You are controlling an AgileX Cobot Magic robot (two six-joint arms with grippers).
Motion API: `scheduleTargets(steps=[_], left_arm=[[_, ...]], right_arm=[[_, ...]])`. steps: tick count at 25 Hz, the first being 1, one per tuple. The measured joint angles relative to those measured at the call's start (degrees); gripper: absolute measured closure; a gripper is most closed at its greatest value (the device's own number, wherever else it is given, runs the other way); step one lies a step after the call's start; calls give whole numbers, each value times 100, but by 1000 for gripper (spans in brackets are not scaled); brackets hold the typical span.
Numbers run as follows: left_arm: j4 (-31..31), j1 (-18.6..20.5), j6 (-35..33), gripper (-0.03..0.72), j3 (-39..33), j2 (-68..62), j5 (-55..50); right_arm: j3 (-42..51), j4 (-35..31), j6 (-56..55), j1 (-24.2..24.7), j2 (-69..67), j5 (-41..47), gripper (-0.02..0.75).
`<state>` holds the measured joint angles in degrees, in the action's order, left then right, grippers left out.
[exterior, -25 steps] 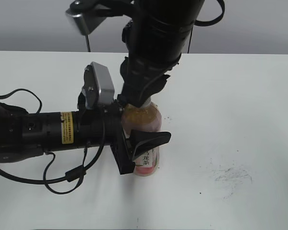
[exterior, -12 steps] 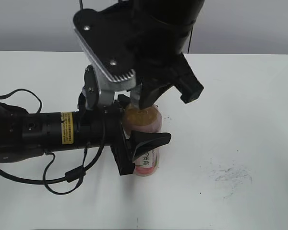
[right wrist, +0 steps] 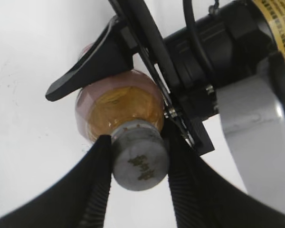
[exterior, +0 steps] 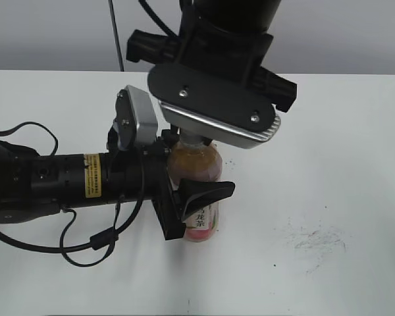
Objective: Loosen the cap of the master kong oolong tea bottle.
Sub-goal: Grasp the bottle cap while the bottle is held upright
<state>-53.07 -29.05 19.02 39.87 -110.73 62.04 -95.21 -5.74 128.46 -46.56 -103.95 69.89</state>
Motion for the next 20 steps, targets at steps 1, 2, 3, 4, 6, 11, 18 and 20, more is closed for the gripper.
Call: scheduleTargets(steps=[1,2,3,4,6,11,18,20], left_arm=[[0,0,0,241,0,0,0],[5,0,0,241,0,0,0],[4,0,0,241,0,0,0],[4,0,0,241,0,0,0],[4,0,4,241,0,0,0],[22,0,24,241,0,0,0],[22,0,28,241,0,0,-5],[22,0,28,241,0,0,-5]], right_arm=[[0,0,72,0,0,0,463],[0,0,115,0,0,0,463],[0,0,94,0,0,0,463],[0,0,-43,0,0,0,463],[0,0,-555,0,0,0,463],[0,-6,-2716,0,0,0,316],[0,-6,-5777,-6,0,0,166],[0,-6,-6625,-6,0,0,169]])
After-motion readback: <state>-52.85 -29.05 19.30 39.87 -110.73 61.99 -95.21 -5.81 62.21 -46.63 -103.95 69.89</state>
